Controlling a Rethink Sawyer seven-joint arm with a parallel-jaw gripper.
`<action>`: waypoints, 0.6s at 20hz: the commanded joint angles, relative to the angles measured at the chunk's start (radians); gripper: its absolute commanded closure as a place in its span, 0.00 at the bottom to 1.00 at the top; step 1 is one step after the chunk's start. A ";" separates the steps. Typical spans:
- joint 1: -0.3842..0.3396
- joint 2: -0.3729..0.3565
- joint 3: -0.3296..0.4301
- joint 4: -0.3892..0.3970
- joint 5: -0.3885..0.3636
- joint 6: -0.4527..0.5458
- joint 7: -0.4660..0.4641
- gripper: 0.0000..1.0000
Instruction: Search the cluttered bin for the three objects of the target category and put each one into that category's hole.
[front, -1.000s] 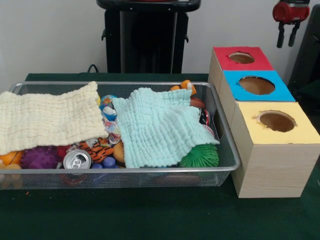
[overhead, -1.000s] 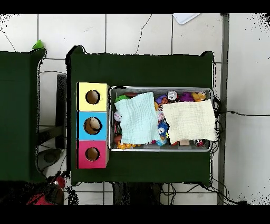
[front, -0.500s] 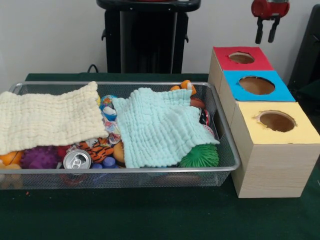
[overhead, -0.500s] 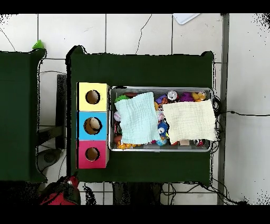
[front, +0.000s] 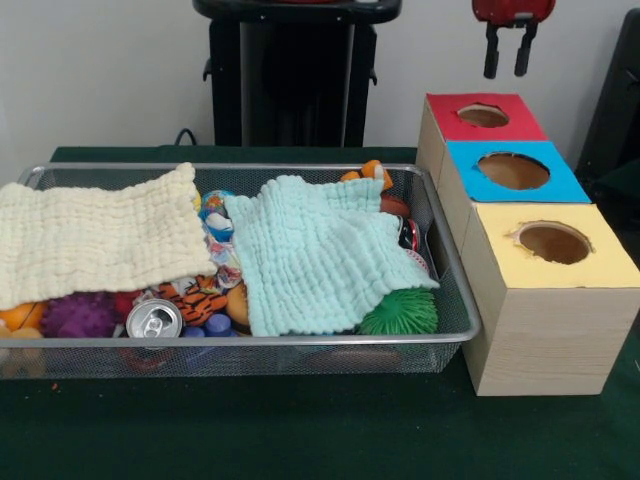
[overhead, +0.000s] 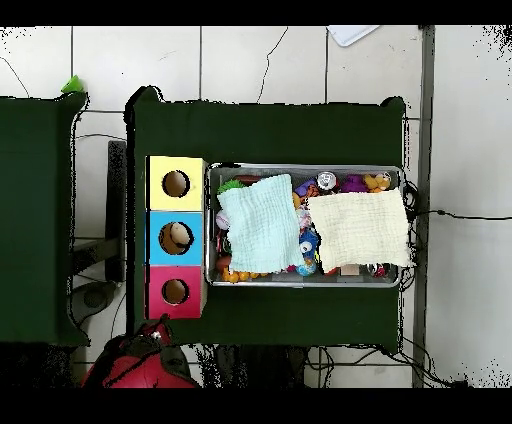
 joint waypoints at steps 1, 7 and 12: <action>-0.181 -0.094 0.217 0.040 -0.056 0.133 -0.103 0.00; -0.304 -0.105 0.282 -0.004 -0.088 0.191 -0.161 0.00; -0.356 -0.055 0.295 -0.060 -0.164 0.187 -0.162 0.00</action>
